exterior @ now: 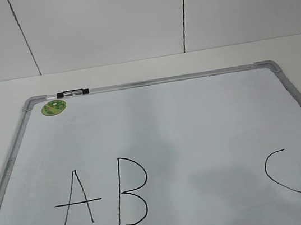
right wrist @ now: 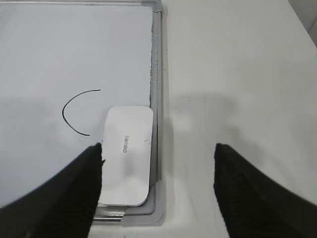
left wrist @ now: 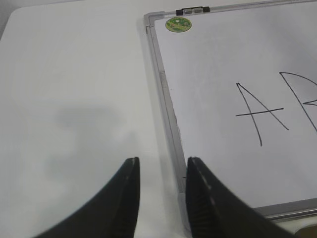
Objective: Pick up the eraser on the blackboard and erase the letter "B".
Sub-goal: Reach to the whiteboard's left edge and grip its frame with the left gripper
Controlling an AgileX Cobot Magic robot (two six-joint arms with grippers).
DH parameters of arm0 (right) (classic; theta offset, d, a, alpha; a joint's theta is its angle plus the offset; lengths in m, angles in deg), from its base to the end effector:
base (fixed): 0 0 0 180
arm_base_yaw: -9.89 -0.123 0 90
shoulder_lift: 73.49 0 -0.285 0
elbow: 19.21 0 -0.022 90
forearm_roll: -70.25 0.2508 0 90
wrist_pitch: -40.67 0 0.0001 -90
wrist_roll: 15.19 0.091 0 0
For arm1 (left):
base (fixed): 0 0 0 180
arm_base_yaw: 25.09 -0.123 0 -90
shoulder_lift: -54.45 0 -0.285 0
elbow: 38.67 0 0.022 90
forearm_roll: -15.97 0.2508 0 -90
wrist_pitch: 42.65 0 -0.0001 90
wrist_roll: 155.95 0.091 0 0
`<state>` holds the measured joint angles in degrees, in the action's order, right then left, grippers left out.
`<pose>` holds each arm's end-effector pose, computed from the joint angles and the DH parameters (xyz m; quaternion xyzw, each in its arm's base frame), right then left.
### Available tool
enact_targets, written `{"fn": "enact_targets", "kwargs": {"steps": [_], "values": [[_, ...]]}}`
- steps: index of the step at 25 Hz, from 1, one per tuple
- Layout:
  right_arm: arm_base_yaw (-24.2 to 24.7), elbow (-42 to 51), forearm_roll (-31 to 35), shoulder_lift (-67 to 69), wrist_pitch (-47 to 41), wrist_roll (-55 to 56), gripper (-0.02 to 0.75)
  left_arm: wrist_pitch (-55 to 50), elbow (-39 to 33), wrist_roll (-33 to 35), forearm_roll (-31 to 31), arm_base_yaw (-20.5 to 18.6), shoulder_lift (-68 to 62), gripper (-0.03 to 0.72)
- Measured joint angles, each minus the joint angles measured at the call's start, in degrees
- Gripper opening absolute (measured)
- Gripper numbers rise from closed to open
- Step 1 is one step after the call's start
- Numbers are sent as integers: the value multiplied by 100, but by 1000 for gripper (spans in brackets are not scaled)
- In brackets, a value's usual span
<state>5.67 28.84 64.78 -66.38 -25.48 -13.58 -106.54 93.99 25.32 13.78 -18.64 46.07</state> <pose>-0.0114 -0.0088 0.2725 -0.0153 0.8706 -0.0225 0.4913 -0.0084 -0.0022 0.2790 0.0595 0.8621 -0.0418 0.5015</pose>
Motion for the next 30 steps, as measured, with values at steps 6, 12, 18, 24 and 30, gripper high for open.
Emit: {"fn": "enact_targets", "kwargs": {"steps": [6, 12, 18, 24, 30], "values": [[0, -191, 198, 519, -211, 0, 566, 0, 0, 0, 0, 0, 0, 239], [0, -653, 309, 1345, -333, 0, 566, 0, 0, 0, 0, 0, 0, 239], [0, -859, 548, 2255, -580, 126, 566, 0, 0, 0, 0, 0, 0, 239], [0, -859, 853, 2764, -580, 348, 566, 0, 0, 0, 0, 0, 0, 239], [0, -863, 1250, 3366, -580, 509, 566, 0, 0, 0, 0, -18, 0, 239]]}}
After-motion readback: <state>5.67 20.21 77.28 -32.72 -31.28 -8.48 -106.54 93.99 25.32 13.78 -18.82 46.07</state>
